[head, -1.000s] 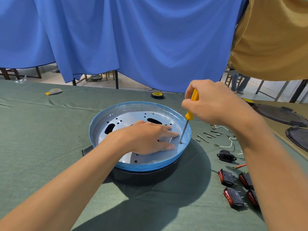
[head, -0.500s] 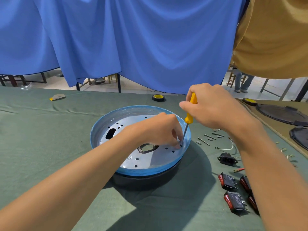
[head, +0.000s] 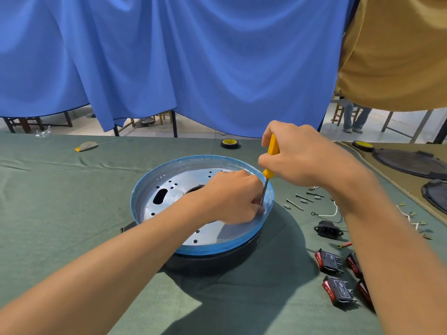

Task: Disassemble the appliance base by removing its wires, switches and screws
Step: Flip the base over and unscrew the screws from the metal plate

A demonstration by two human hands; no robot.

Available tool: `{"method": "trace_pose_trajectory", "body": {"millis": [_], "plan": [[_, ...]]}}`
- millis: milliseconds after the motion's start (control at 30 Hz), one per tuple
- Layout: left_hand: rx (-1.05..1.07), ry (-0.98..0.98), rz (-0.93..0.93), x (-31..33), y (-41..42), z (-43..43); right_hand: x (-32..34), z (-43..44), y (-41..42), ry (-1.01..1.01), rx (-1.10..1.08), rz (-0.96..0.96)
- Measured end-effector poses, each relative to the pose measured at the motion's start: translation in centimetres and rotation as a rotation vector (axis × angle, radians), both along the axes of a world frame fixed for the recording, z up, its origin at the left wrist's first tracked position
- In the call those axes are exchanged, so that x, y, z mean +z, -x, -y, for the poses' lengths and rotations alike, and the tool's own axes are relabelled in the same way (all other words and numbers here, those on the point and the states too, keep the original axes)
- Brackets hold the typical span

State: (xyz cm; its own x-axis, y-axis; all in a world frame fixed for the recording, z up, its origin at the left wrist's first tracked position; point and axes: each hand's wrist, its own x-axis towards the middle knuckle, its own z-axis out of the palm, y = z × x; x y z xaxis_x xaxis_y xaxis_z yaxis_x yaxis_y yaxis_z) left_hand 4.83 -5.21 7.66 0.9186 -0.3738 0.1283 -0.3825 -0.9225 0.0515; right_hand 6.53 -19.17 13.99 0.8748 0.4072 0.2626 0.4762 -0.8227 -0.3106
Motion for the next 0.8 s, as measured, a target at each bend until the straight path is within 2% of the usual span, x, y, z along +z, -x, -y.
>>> {"method": "trace_pose_trajectory", "body": {"millis": [100,200,433,533,633,800], "plan": [[0.006,-0.031,0.034,-0.1,0.3,0.0,-0.1,-0.1,0.0,0.014,-0.002,0.002],[0.021,-0.007,0.051,-0.1,0.4,0.1,-0.4,-0.1,0.0,0.054,-0.062,0.091],[-0.018,0.259,-0.144,0.4,0.5,-0.8,0.0,0.0,0.5,0.079,0.043,0.015],[-0.025,0.354,-0.209,0.3,0.5,-1.1,-0.3,-0.2,0.5,0.078,-0.027,0.091],[-0.026,0.388,-0.234,0.3,0.4,-1.1,-0.4,-0.4,0.5,0.071,-0.084,0.168],[-0.028,0.413,-0.258,0.4,0.3,-1.2,-0.2,-0.3,0.5,0.062,-0.043,0.069]]}}
